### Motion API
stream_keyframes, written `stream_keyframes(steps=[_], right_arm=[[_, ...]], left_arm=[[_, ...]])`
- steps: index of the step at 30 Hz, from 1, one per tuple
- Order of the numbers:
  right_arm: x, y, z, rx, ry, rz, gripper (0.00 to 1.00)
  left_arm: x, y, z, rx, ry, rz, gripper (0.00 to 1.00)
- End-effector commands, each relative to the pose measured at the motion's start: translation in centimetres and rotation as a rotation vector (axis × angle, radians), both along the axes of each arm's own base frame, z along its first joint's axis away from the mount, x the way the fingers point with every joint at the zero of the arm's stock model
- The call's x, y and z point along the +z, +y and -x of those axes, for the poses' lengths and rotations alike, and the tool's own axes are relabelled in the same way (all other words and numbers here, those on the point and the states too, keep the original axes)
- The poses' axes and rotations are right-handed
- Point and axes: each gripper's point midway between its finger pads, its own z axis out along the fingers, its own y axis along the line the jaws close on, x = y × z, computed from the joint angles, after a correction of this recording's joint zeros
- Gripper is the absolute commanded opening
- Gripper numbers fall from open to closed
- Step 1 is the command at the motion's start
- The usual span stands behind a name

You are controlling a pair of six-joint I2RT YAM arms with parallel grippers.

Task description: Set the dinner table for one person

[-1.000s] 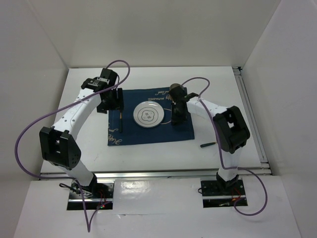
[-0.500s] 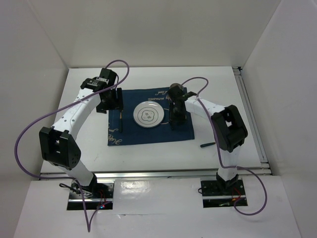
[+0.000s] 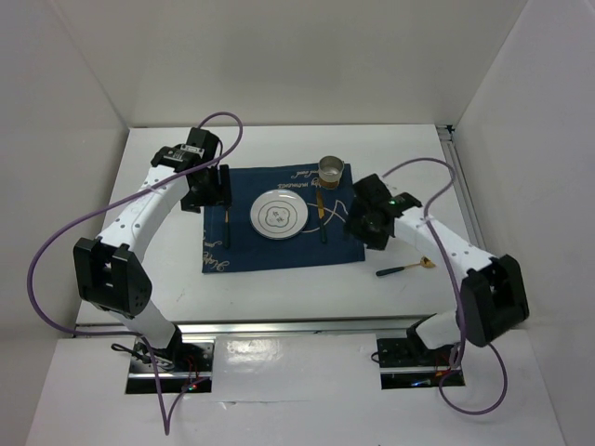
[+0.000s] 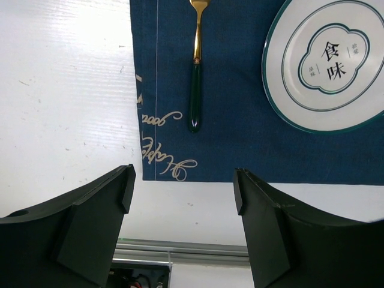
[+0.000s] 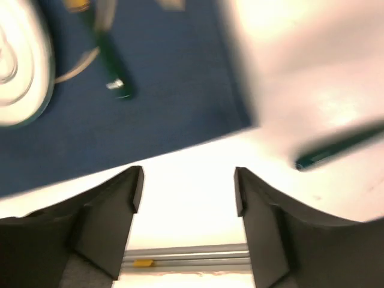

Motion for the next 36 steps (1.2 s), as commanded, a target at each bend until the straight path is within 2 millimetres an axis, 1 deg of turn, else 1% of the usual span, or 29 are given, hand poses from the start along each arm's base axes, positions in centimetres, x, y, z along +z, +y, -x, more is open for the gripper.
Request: stream_keyframes(steps=[1, 3, 4, 5, 6, 7, 9, 10, 11, 12, 13, 14, 15, 17, 20, 22, 23, 26, 27, 29, 32, 33, 35, 36], right_arm=[[-1.6, -5.9, 3.9, -0.259, 0.088, 0.035, 0.75], [-2.5, -8.0, 5.0, -0.369, 0.129, -0.014, 0.75], [-3.4, -8.7, 6.0, -0.407, 0.149, -0.035, 0.75], [-3.7, -9.1, 6.1, -0.437, 0.153, -0.055, 0.75], [-4.3, -9.9, 6.5, -0.475, 0.174, -0.058, 0.75], [-4.9, -10.1, 7.0, -0.496, 0.186, -0.075, 0.75], [-5.4, -10.5, 6.8, -0.522, 0.186, -0.100, 0.75], [-6.1, -11.0, 7.3, -0.548, 0.210, -0.092, 0.75], [-6.3, -11.2, 6.6, -0.560, 0.200, -0.097, 0.73], [-6.8, -11.4, 6.7, -0.571, 0.210, -0.104, 0.73], [-6.9, -11.7, 6.3, -0.576, 0.205, -0.117, 0.73], [-7.3, -11.6, 5.8, -0.576, 0.204, -0.118, 0.70], [-7.5, -11.9, 5.5, -0.587, 0.202, -0.120, 0.70], [-8.1, -11.9, 5.2, -0.588, 0.210, -0.117, 0.69], [-8.3, -11.9, 4.7, -0.596, 0.202, -0.123, 0.67], [-8.4, -12.0, 4.0, -0.598, 0.176, -0.121, 0.64], [-8.6, -12.0, 4.1, -0.599, 0.186, -0.118, 0.62], [-9.2, -12.7, 4.2, -0.625, 0.194, -0.077, 0.53], [-9.2, -12.9, 4.2, -0.628, 0.190, -0.069, 0.44], [-9.0, -13.2, 4.1, -0.634, 0.185, -0.052, 0.39], [-8.6, -13.4, 4.0, -0.618, 0.164, -0.043, 0.39], [-8.6, -13.4, 4.0, -0.618, 0.164, -0.043, 0.39], [-8.5, -13.3, 3.5, -0.595, 0.148, -0.052, 0.39], [-8.8, -13.1, 3.7, -0.591, 0.167, -0.058, 0.40]], left_arm=[[1.6, -0.2, 0.0, -0.007, -0.049, 0.025, 0.84], [1.7, -0.4, -0.2, -0.012, -0.055, 0.036, 0.84], [1.7, -0.4, -0.2, -0.012, -0.055, 0.037, 0.84], [1.4, -0.6, -0.2, -0.016, -0.044, 0.042, 0.84], [1.4, -0.6, -0.2, -0.016, -0.044, 0.042, 0.84], [1.4, -0.6, -0.2, -0.016, -0.044, 0.042, 0.84], [1.4, -0.6, -0.2, -0.016, -0.044, 0.042, 0.84], [1.4, -0.5, -0.2, -0.024, -0.044, 0.038, 0.84], [1.4, -0.5, -0.2, -0.024, -0.044, 0.038, 0.84], [1.4, -0.5, -0.2, -0.024, -0.044, 0.038, 0.84], [1.1, -0.5, 0.0, -0.024, -0.035, 0.036, 0.84], [1.1, -0.5, 0.0, -0.024, -0.035, 0.036, 0.84], [1.4, -0.5, 0.0, -0.024, -0.044, 0.038, 0.84], [1.1, -0.4, 0.2, -0.024, -0.035, 0.036, 0.84], [1.1, -0.3, 0.2, -0.020, -0.037, 0.028, 0.84], [1.1, -0.3, 0.2, -0.020, -0.037, 0.028, 0.84], [1.1, -0.3, 0.2, -0.020, -0.037, 0.028, 0.84], [1.1, -0.3, 0.2, -0.020, -0.037, 0.028, 0.84], [1.1, -0.3, 0.2, -0.020, -0.037, 0.028, 0.84], [1.1, -0.3, 0.2, -0.020, -0.037, 0.028, 0.84], [1.1, -0.3, 0.2, -0.020, -0.037, 0.028, 0.84], [0.8, -0.2, 0.3, -0.020, -0.028, 0.026, 0.84], [0.9, -0.5, 0.1, -0.016, -0.035, 0.040, 0.84], [0.9, -0.5, 0.1, -0.016, -0.035, 0.040, 0.84]])
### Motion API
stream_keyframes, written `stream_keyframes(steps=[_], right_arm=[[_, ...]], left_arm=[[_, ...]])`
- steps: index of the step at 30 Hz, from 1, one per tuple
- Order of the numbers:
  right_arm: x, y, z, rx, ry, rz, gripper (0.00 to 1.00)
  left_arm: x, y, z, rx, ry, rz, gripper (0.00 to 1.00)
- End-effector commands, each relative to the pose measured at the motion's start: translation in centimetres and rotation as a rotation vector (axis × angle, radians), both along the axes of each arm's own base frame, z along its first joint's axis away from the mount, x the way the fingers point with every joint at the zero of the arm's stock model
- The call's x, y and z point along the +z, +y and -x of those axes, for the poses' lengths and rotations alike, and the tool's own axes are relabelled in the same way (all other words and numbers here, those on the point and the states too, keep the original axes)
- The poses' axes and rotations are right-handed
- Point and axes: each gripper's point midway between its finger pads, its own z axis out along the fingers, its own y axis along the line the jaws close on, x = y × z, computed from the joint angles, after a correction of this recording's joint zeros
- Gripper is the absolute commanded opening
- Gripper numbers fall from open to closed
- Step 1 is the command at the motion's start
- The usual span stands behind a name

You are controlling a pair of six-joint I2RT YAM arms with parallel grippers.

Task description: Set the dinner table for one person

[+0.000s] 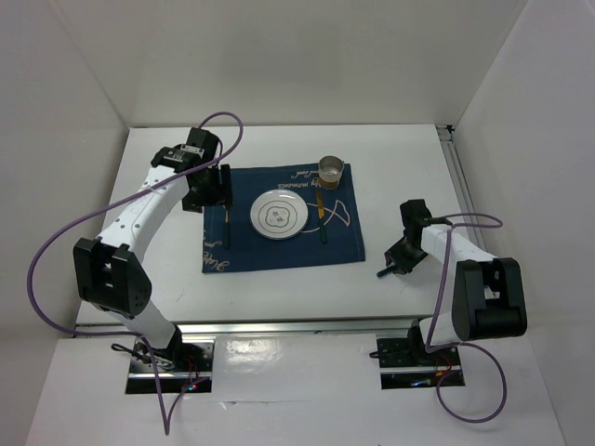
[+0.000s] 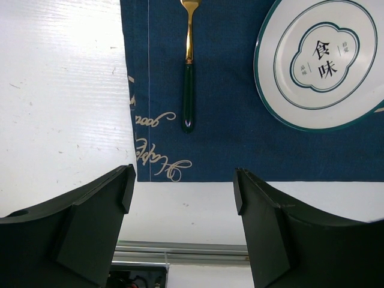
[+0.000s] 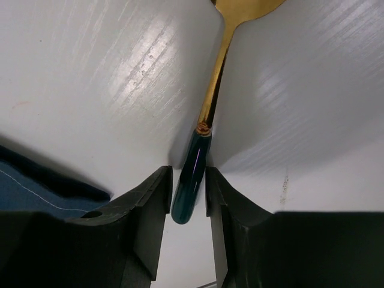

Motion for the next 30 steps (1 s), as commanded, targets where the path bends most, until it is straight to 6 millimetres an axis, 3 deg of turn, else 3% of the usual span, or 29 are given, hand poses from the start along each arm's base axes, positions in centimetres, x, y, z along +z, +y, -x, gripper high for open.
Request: stream_keyframes(steps=[1, 5, 8, 11, 15, 16, 19, 20, 22, 23, 24, 25, 28, 30], right_arm=[[0.2, -0.4, -1.3, 0.010, -0.046, 0.019, 0.40], [-0.7, 0.0, -1.1, 0.015, -0.024, -0.001, 0.40], [-0.5, -0.1, -1.1, 0.036, -0.032, 0.004, 0.23], [1.3, -0.6, -2.2, 0.065, -0.081, 0.038, 0.08], [3.7, -0.8, -3.9, 0.181, -0.134, 0.076, 0.06], [5.1, -0.4, -4.9, 0.222, -0.168, 0.074, 0.06], [6.3, 1.2, -6.1, 0.415, -0.188, 0.071, 0.06], [7.6, 2.6, -7.3, 0.485, -0.227, 0.073, 0.06], [7.4, 5.0, -7.5, 0.627, -0.201, 0.054, 0.06], [8.3, 6.2, -8.6, 0.671, -0.229, 0.052, 0.06], [6.8, 6.9, -8.2, 0.720, -0.161, 0.048, 0.06], [6.6, 7.4, -8.5, 0.737, -0.142, 0.073, 0.06], [6.1, 11.2, -9.7, 0.863, -0.130, 0.107, 0.06], [5.0, 12.3, -10.1, 0.899, -0.103, 0.123, 0.06]], left_arm=[[0.9, 0.0, 0.2, -0.005, -0.033, 0.017, 0.84], [0.9, 0.0, 0.2, -0.005, -0.033, 0.017, 0.84], [1.2, 0.0, 0.3, -0.005, -0.041, 0.019, 0.84], [0.9, 0.0, 0.5, -0.005, -0.033, 0.017, 0.84], [0.9, 0.0, 0.5, -0.005, -0.033, 0.017, 0.84], [0.9, 0.0, 0.5, -0.005, -0.033, 0.017, 0.84], [1.2, 0.0, 0.3, -0.005, -0.041, 0.019, 0.84], [1.2, 0.0, 0.3, -0.005, -0.041, 0.019, 0.84], [1.2, 0.0, 0.3, -0.005, -0.041, 0.019, 0.84], [1.5, -0.1, 0.1, -0.005, -0.050, 0.021, 0.84], [1.5, -0.1, 0.1, -0.005, -0.050, 0.021, 0.84], [1.5, -0.1, 0.1, -0.005, -0.050, 0.021, 0.84], [1.5, -0.2, 0.1, -0.009, -0.048, 0.029, 0.84], [1.4, 0.0, 0.3, -0.004, -0.042, 0.018, 0.84]])
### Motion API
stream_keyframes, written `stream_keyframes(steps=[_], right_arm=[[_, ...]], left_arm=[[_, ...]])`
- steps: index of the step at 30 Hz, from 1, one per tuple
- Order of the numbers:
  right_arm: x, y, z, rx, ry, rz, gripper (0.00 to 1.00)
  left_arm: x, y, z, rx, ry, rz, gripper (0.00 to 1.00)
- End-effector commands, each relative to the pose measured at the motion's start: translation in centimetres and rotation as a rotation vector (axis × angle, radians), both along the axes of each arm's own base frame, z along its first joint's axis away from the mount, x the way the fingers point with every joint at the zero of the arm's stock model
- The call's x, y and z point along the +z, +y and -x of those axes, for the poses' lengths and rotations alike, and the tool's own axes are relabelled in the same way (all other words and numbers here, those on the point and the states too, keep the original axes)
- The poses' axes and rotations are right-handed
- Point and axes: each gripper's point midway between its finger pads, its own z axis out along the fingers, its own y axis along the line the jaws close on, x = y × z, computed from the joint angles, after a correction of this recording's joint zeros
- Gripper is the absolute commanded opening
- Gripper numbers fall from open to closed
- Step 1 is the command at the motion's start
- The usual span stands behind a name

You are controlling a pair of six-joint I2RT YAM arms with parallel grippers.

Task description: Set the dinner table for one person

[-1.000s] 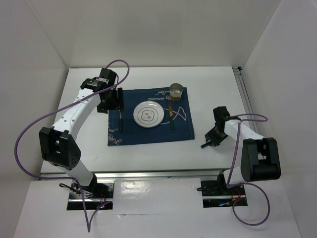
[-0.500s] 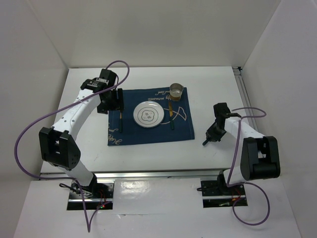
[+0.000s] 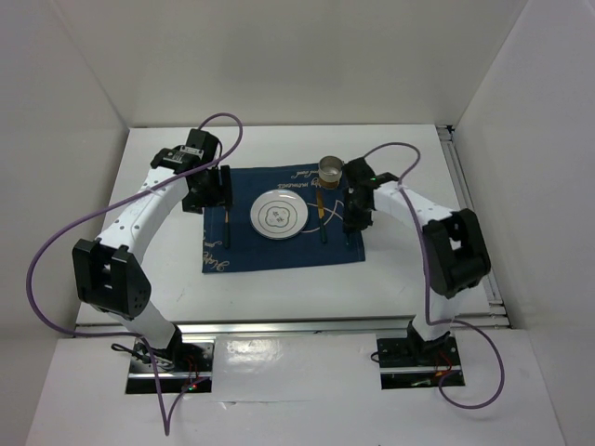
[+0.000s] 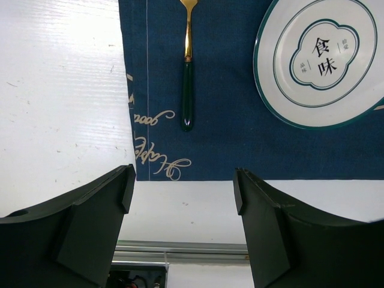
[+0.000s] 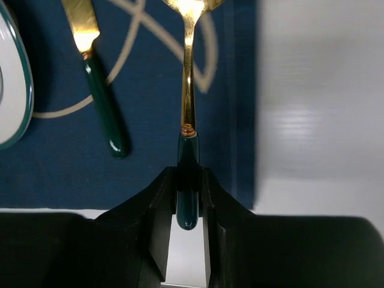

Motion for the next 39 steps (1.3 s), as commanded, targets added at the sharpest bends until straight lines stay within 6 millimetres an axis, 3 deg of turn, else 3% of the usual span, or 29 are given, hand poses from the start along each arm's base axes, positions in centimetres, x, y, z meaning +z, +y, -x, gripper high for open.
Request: stream_keyframes(steps=[1, 5, 8, 10, 11, 14, 19, 20, 23, 28, 29, 30, 32, 33, 36, 39], right_arm=[[-0.6, 1.4, -0.2, 0.099, 0.025, 0.075, 0.06], [-1.7, 2.4, -1.5, 0.098, 0.027, 0.072, 0.06], [-2.0, 2.6, -2.5, 0.080, 0.015, 0.079, 0.12], [-2.1, 2.8, -3.1, 0.056, 0.005, 0.077, 0.25], [-2.5, 2.6, -2.8, 0.057, 0.022, 0.084, 0.43], [-1.2, 3.3, -2.8, 0.060, -0.009, 0.081, 0.65], [2.8, 2.4, -2.6, 0.020, -0.080, 0.083, 0.87], [4.6, 2.0, -2.3, 0.014, -0.112, 0.081, 0.89], [7.8, -1.4, -1.9, -0.109, -0.180, 0.088, 0.97], [9.8, -9.1, 0.3, -0.413, -0.237, 0.083, 1.00], [9.2, -10.0, 1.2, -0.433, -0.234, 0.086, 1.00], [10.3, -10.7, 1.8, -0.479, -0.273, 0.066, 1.00], [10.0, -12.3, 2.9, -0.525, -0.286, 0.067, 1.00], [11.2, -12.8, 3.2, -0.542, -0.332, 0.049, 1.00], [11.9, -14.5, 4.0, -0.595, -0.378, 0.053, 1.00], [11.7, -15.6, 4.6, -0.619, -0.381, 0.084, 1.00]], left_arm=[[1.6, 0.2, 0.1, 0.002, -0.043, 0.004, 0.84], [2.1, 0.3, 0.2, 0.002, -0.052, 0.006, 0.84], [2.0, 0.3, 0.4, 0.002, -0.043, 0.004, 0.84], [2.0, 0.5, 0.4, -0.002, -0.045, -0.008, 0.84], [2.3, 0.5, 0.2, -0.002, -0.054, -0.006, 0.84], [2.3, 0.5, 0.2, -0.002, -0.054, -0.006, 0.84], [2.5, 0.5, 0.3, -0.002, -0.054, -0.006, 0.84], [2.5, 0.5, 0.3, -0.002, -0.054, -0.006, 0.84], [2.8, 0.5, 0.1, -0.002, -0.063, -0.004, 0.84], [3.5, 0.3, 0.1, -0.006, -0.079, 0.008, 0.84], [3.8, 0.3, 0.1, -0.006, -0.088, 0.010, 0.84], [3.8, 0.1, 0.2, -0.010, -0.086, 0.020, 0.84], [4.2, 0.1, 0.0, -0.010, -0.106, 0.025, 0.84], [4.2, -0.1, 0.1, -0.015, -0.105, 0.033, 0.84], [4.9, -0.1, -0.2, -0.015, -0.131, 0.039, 0.84], [4.9, -0.4, -0.1, -0.012, -0.129, 0.053, 0.84]])
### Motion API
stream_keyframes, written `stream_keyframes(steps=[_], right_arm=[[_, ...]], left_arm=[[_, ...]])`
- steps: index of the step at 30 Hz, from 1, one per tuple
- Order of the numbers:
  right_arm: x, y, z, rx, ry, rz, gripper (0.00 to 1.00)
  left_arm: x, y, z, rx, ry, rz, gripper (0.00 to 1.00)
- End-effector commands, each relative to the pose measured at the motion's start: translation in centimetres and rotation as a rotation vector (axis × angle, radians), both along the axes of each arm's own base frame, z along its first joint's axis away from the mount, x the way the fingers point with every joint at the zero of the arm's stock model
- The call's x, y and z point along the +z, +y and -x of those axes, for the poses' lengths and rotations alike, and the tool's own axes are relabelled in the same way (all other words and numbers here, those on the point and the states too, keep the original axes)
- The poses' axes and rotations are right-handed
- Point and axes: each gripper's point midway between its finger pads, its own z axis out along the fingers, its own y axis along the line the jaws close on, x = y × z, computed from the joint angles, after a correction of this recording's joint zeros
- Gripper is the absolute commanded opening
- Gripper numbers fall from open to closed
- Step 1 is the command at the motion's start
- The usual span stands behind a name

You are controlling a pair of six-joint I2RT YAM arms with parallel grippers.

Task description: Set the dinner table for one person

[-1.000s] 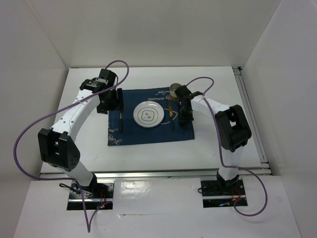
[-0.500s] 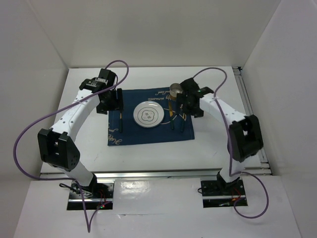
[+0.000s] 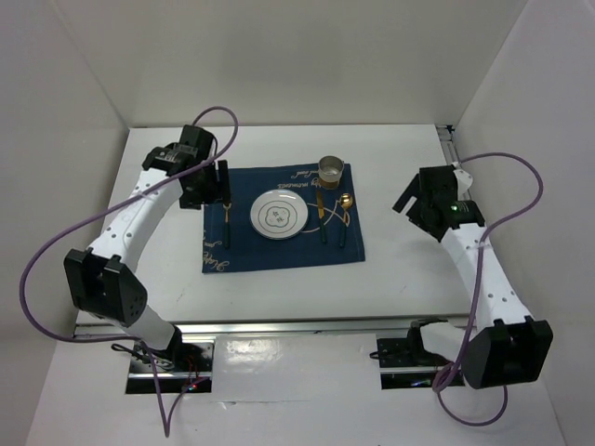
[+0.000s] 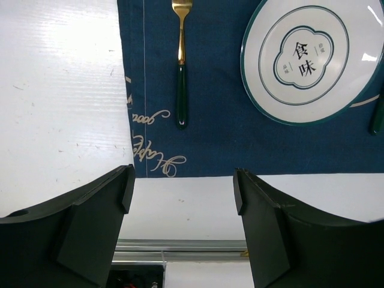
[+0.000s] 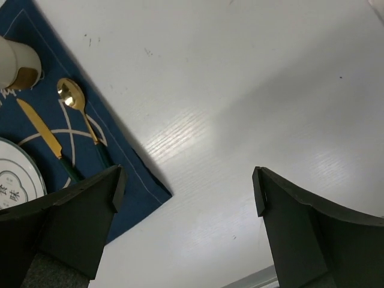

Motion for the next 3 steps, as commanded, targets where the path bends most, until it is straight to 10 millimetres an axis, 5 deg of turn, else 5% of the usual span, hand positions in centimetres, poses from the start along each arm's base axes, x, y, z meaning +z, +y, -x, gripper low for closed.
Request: stream_keyframes(steps=[1, 3], right_arm=[[0.58, -1.64, 0.79, -0.057, -0.021, 0.042, 1.00], [0.58, -1.64, 0.80, -0.057, -0.021, 0.042, 1.00]], left_arm=[[2.68, -0.29, -0.44, -0.007, -0.081, 0.033, 0.84], [2.68, -0.44, -0.40, -0.012, -0.079, 0.041, 0.84]])
